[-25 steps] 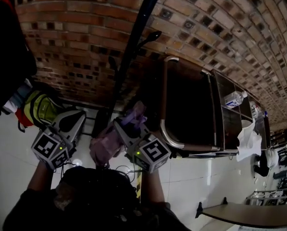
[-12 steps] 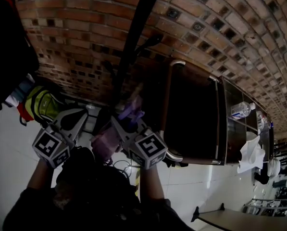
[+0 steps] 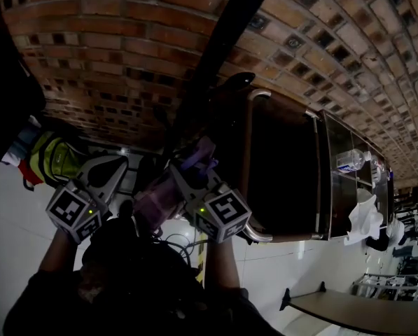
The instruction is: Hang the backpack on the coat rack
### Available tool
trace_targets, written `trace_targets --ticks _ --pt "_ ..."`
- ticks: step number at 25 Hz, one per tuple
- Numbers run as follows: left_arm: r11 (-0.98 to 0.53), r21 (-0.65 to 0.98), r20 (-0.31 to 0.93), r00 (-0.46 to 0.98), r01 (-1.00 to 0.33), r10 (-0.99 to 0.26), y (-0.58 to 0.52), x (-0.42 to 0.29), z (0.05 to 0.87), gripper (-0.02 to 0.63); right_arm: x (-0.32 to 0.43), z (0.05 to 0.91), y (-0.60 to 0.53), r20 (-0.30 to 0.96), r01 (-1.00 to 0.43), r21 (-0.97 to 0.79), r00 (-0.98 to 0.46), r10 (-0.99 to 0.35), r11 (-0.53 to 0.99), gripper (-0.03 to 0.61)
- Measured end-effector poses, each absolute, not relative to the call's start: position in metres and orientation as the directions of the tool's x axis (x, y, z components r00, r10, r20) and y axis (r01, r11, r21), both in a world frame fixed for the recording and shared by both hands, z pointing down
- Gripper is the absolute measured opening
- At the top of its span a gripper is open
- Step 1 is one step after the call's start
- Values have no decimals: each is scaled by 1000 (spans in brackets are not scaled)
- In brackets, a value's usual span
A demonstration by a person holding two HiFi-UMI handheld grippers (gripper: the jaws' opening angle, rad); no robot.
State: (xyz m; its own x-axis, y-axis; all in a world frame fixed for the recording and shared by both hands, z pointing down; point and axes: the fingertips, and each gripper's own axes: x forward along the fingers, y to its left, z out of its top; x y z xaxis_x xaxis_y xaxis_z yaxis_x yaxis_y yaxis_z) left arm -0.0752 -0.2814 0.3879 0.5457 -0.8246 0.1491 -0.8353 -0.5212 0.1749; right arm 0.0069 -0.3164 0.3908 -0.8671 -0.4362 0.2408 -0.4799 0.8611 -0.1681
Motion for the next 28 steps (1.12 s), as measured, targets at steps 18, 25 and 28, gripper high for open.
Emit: trace_targets --ticks 18,25,28 --pt "-553 232 167 593 -800 -788 -331 -98 406 40 -32 432 -332 438 -362 -110 -854 -281 926 21" --pt "-558 244 178 603 -793 -778 -334 -97 412 40 -38 428 -329 439 -301 -118 -871 -222 946 21" --pt "-557 252 177 604 -791 -777 -336 -96 412 40 -41 416 -322 420 -238 -100 -890 -175 966 21"
